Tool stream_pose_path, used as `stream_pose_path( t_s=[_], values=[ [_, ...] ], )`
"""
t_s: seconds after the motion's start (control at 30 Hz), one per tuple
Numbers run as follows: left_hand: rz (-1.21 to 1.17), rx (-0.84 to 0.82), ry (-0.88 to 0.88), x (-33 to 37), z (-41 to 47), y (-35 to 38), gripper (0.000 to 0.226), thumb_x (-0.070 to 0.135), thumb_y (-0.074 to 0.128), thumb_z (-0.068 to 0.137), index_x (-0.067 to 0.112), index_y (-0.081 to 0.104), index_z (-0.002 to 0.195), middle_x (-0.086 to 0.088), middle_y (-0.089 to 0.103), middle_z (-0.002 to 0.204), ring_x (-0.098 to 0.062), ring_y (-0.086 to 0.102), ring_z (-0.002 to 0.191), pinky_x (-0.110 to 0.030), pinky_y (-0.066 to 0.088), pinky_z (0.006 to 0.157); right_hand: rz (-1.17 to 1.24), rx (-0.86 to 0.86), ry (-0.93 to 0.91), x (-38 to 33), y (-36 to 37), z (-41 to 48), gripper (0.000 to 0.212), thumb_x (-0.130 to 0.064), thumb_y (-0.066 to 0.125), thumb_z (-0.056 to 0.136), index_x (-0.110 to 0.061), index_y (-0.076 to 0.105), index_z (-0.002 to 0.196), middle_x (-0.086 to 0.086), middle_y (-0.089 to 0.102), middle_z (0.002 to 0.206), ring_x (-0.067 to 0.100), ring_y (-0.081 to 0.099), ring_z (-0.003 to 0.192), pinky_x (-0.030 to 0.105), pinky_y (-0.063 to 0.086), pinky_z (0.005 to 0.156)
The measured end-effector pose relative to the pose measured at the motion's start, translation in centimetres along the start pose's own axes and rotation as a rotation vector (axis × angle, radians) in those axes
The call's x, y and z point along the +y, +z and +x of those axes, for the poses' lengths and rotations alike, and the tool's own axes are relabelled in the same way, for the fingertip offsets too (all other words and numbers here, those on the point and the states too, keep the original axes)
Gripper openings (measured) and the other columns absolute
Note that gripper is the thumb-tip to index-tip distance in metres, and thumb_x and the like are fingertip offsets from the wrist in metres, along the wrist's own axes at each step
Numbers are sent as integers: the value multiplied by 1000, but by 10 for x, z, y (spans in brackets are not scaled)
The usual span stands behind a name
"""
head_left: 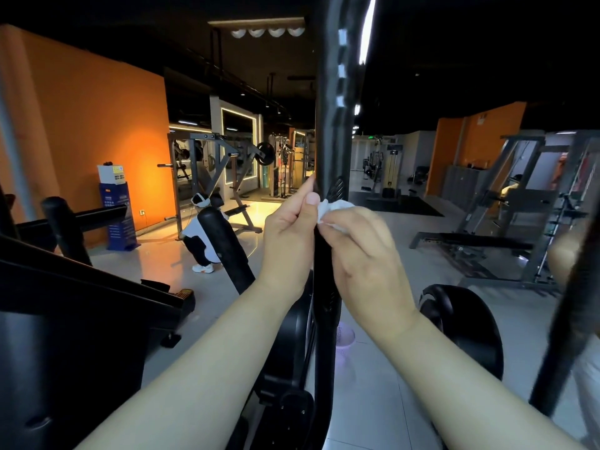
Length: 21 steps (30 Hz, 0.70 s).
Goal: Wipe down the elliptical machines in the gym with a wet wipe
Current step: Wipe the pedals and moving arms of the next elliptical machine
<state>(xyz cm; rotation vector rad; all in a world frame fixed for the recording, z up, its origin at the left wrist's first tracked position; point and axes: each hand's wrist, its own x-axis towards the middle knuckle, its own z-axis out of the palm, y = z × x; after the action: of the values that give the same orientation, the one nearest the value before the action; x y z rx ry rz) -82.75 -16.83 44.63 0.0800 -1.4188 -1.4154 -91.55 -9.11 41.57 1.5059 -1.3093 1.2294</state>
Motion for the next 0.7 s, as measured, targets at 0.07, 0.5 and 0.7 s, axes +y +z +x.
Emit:
stream_pose_path(
  t_s=[0.07,0.5,0.7],
  values=[
    [-17,-8,-8,-1,0,-1,30,17,51,105,30,58,132,-9,60,144,-16,56,134,-35,41,116,-92,49,-65,1,-5,4,23,3,55,96,-1,74,109,9,67,115,21,54,114,22,39,104],
    [-55,-33,-6,-4,-2,-1,39,13,48,107,10,51,145,-12,58,145,-19,55,136,-35,41,117,-60,150,13,6,-13,9,27,3,50,96,2,73,112,8,65,116,26,57,112,20,35,109],
    [-58,-9,-22,-1,-4,2,38,10,49,106,12,55,143,-11,66,136,-18,60,129,-37,45,114,71,162,111,-10,-4,1,30,12,55,92,1,73,113,8,65,120,23,59,116,25,41,107]
  ],
)
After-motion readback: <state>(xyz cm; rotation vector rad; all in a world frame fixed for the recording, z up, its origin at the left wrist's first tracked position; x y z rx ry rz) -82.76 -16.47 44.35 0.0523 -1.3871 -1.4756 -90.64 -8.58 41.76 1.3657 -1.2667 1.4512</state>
